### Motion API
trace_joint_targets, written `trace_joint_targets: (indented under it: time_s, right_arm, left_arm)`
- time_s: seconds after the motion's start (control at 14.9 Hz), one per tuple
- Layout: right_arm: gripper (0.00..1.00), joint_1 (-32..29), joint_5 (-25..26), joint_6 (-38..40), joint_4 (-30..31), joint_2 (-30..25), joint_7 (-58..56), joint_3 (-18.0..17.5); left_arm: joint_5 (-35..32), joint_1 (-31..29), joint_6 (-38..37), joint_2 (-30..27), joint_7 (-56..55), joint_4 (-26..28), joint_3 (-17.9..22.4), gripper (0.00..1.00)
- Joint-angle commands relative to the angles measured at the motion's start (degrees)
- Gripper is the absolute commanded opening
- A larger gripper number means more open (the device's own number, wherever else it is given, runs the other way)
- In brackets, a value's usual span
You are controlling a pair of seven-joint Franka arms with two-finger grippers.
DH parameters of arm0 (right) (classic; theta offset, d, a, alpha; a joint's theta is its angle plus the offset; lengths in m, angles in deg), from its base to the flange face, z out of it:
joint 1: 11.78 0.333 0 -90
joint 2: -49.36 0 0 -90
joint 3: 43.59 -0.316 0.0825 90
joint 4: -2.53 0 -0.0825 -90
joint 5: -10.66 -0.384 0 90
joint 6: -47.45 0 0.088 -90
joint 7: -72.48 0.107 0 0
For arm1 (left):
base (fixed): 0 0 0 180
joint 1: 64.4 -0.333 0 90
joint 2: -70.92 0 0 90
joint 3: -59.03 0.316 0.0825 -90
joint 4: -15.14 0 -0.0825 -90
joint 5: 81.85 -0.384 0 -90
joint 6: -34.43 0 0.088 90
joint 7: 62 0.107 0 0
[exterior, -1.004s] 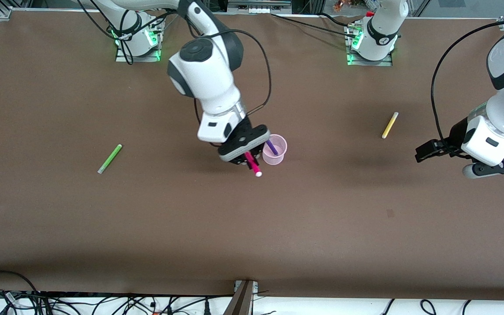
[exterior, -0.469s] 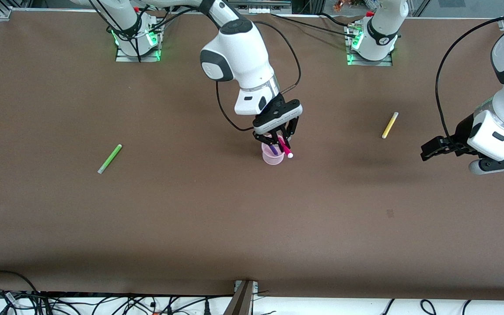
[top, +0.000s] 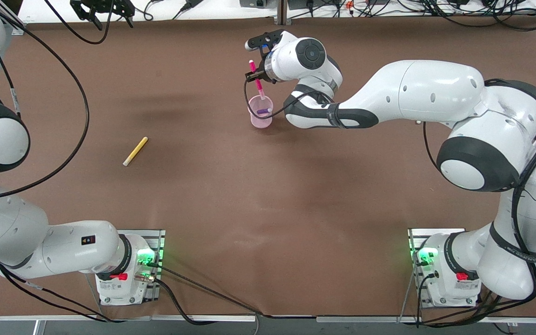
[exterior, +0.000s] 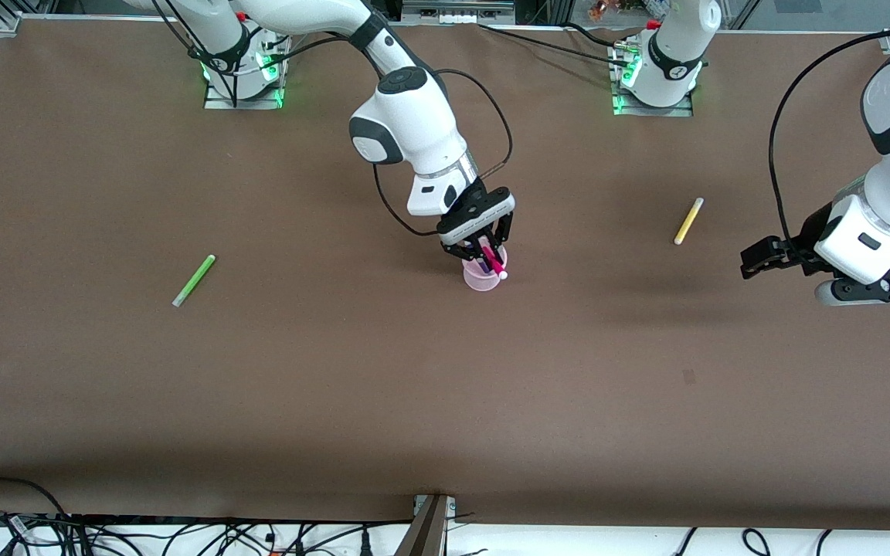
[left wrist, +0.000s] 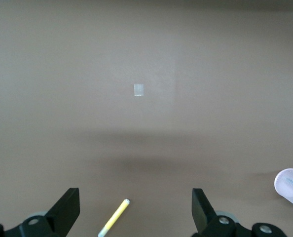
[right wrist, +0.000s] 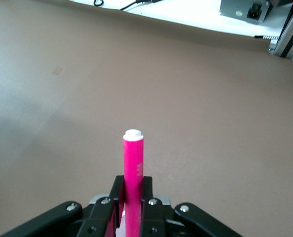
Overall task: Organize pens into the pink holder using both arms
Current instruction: 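Carry the pink marker over the pink holder with the right gripper, then lower the pink marker into the holder with the right gripper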
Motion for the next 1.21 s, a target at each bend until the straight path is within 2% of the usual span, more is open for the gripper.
trace_joint_targets:
  time_s: [0.0,0.27,0.74,0.94,1.14]
  right_arm:
    - [0.00,2.58,1.89,-5.30,1.74,0.71,2.04,3.72]
    - [0.00,7.94,1.80,-8.29,1.74,2.91,5.29,9.25]
    - [0.00,12.25,1.72,-13.04,2.44,5.72,6.96,14.01]
    - [0.00,15.41,1.63,-13.92,2.18,7.22,8.54,17.96]
    - [0.00,15.78,1.63,-14.80,2.18,7.58,8.81,18.41]
  left_arm:
    - [1.93,7.21,-1.85,-2.76,3.37,0.16,8.89,1.00]
    - [1.93,7.12,-9.39,-1.36,8.11,-4.92,8.99,1.00]
    - [1.14,6.07,-8.89,-1.44,8.03,-3.10,8.55,1.00]
    - [0.70,6.07,-8.62,-1.18,8.38,-3.01,8.55,1.00]
    - [0.87,6.07,-8.53,-1.00,8.29,-3.09,8.64,1.00]
